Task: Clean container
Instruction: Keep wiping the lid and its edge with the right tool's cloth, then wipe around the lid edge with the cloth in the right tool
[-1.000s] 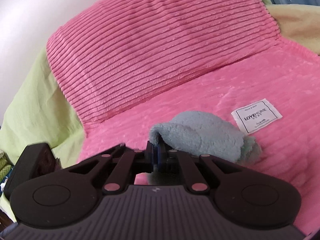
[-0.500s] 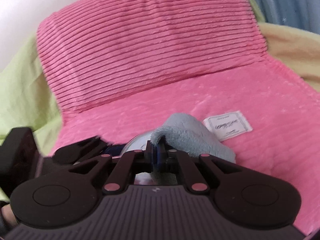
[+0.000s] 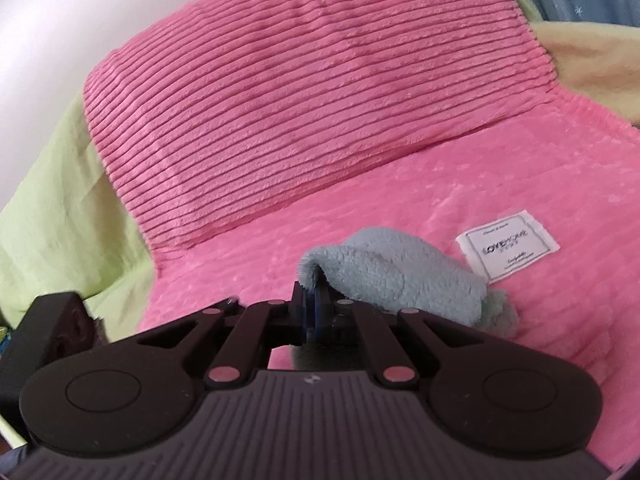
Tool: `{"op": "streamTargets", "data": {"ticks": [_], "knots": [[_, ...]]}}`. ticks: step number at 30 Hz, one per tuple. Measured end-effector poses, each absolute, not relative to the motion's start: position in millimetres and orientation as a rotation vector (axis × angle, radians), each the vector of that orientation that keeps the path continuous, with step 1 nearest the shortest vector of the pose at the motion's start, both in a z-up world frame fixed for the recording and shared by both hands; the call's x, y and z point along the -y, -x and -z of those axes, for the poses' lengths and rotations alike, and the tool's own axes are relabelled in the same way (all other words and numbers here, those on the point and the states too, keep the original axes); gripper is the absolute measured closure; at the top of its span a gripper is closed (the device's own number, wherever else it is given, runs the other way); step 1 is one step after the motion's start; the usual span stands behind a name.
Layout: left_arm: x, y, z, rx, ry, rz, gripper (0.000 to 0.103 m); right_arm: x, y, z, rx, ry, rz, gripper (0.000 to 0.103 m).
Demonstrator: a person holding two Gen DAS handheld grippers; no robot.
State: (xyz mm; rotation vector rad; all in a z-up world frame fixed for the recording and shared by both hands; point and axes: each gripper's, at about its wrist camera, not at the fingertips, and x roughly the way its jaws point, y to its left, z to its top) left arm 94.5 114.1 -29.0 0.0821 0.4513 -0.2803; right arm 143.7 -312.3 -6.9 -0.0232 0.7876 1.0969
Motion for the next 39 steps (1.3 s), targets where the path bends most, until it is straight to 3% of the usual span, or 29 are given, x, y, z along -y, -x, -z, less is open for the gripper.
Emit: {"op": "streamTargets", "data": {"ticks": [14, 39], "knots": [[-114.0, -94.3, 28.5, -0.452, -0.079, 0.284, 0.019, 336.9, -151.3, -3.7, -0.769, 0.120, -1.045, 0.102], [-119.7, -96.3, 28.6, -0.456, -0.065, 0.288, 0.019, 327.1, -145.6, 2.3, -0.846, 0.020, -1.151, 0.102]]}}
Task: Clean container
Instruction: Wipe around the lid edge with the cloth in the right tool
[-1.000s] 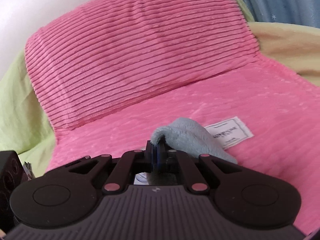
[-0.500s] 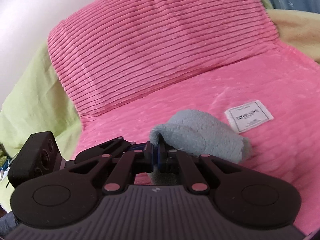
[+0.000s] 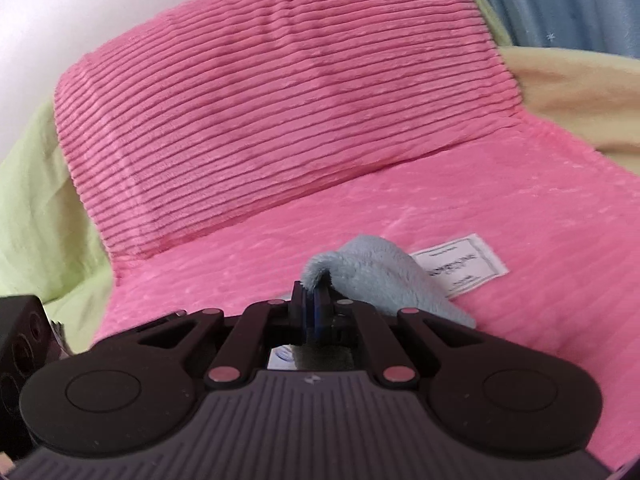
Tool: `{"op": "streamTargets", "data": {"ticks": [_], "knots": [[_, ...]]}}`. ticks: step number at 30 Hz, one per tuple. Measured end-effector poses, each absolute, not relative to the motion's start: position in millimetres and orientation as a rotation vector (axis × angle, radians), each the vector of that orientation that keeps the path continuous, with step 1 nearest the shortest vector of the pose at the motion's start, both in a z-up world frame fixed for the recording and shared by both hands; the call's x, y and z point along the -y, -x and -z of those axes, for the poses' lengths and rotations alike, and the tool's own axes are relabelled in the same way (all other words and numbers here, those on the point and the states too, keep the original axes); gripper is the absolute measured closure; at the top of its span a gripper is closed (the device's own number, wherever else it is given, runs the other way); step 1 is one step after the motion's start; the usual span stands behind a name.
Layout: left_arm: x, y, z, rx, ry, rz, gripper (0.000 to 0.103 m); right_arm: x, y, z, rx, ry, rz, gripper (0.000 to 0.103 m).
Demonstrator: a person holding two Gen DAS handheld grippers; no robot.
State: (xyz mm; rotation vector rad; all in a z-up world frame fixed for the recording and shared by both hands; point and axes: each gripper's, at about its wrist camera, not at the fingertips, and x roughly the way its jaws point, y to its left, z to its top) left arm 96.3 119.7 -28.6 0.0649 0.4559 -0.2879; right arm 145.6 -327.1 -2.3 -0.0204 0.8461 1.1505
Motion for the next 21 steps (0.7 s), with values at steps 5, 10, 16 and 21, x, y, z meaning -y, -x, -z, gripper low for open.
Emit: {"op": "streamTargets", "data": {"ticks": [5, 10, 16, 21], "knots": [[-120.3, -96.3, 28.3, -0.456, -0.068, 0.289, 0.019, 327.9, -146.7, 2.5, -0.852, 0.010, -1.150, 0.102], [-120.6, -96.6, 27.7, -0.457, -0.064, 0.288, 0.018, 328.7, -147.8, 2.8, -0.859, 0.000, -1.149, 0.101], [-119.6, -95.3, 27.2, -0.459, -0.063, 0.283, 0.018, 329.7, -149.1, 3.0, -0.866, -0.012, -1.148, 0.102], [-118.2, -93.2, 27.7, -0.458, -0.064, 0.279, 0.019, 330.5, -150.3, 3.3, -0.872, -0.022, -1.148, 0.102]]}}
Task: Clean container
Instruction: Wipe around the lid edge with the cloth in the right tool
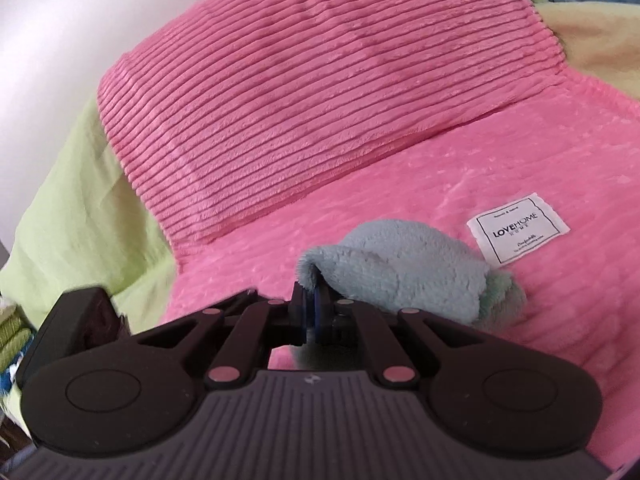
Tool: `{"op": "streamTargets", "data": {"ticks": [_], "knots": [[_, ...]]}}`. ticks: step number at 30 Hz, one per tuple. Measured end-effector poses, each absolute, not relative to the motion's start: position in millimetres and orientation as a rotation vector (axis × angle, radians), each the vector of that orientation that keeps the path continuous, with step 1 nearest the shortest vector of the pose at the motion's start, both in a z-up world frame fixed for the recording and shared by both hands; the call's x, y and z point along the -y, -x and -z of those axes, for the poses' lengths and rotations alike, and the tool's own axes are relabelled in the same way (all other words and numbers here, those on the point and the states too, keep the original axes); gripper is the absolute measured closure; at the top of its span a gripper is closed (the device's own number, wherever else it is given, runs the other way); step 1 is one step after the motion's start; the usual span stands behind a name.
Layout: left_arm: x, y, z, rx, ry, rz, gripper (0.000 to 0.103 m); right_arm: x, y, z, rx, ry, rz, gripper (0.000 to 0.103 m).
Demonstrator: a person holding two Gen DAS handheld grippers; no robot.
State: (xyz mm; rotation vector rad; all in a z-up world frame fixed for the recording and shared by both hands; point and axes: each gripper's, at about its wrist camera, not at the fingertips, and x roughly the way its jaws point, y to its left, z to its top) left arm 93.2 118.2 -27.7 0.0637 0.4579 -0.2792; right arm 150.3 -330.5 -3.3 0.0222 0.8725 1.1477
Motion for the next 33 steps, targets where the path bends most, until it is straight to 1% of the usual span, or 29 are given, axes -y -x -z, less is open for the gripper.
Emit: {"op": "streamTargets", "data": {"ticks": [24, 33], "knots": [[-120.4, -99.5, 28.3, -0.458, -0.062, 0.276, 0.018, 334.2, -155.6, 4.4, -0.902, -0.071, -1.144, 0.102], [-122.9, -100.9, 26.8, -0.439, -0.043, 0.291, 0.019, 323.0, -157.3, 3.5, -0.869, -0.072, -1.132, 0.102]]}}
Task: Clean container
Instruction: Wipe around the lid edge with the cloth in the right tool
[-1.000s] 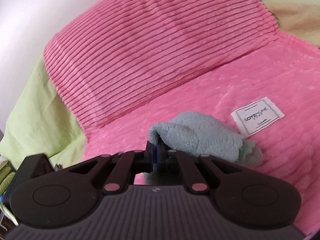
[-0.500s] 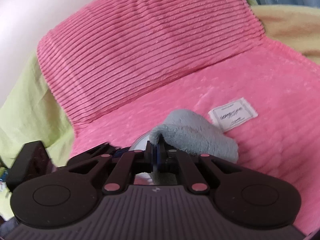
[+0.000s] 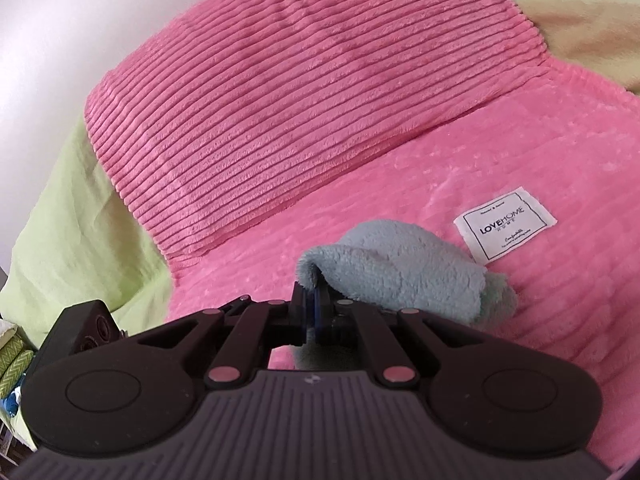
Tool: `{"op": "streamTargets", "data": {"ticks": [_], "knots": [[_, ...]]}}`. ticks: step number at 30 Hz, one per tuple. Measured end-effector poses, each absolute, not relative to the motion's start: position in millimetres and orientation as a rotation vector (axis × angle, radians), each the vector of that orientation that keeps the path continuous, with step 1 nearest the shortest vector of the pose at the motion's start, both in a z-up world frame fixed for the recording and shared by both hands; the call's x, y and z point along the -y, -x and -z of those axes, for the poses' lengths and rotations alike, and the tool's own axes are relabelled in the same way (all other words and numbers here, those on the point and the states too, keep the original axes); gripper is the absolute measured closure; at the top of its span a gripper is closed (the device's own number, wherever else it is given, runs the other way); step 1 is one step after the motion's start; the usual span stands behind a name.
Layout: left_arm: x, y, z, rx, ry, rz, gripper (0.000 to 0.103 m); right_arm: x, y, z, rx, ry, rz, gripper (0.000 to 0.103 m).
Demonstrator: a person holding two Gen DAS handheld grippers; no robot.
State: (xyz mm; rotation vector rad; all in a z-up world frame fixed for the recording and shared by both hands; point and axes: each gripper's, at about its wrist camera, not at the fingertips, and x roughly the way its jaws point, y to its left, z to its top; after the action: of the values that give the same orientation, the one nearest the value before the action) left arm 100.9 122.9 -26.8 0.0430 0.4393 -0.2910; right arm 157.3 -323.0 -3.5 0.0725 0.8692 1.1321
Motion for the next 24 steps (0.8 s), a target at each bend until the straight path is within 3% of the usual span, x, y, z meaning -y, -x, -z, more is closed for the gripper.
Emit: {"op": "streamTargets", "data": {"ticks": [8, 24], "knots": [[-115.3, -116.8, 24.8, -0.386, -0.065, 0.317, 0.019, 332.5, -166.5, -5.0, -0.797, -0.099, -1.064, 0.102], [-120.7, -117.0, 31.4, -0.418, -0.045, 0.300, 0.019, 318.0, -158.6, 1.5, -0.832, -0.030, -1.049, 0.102]]}}
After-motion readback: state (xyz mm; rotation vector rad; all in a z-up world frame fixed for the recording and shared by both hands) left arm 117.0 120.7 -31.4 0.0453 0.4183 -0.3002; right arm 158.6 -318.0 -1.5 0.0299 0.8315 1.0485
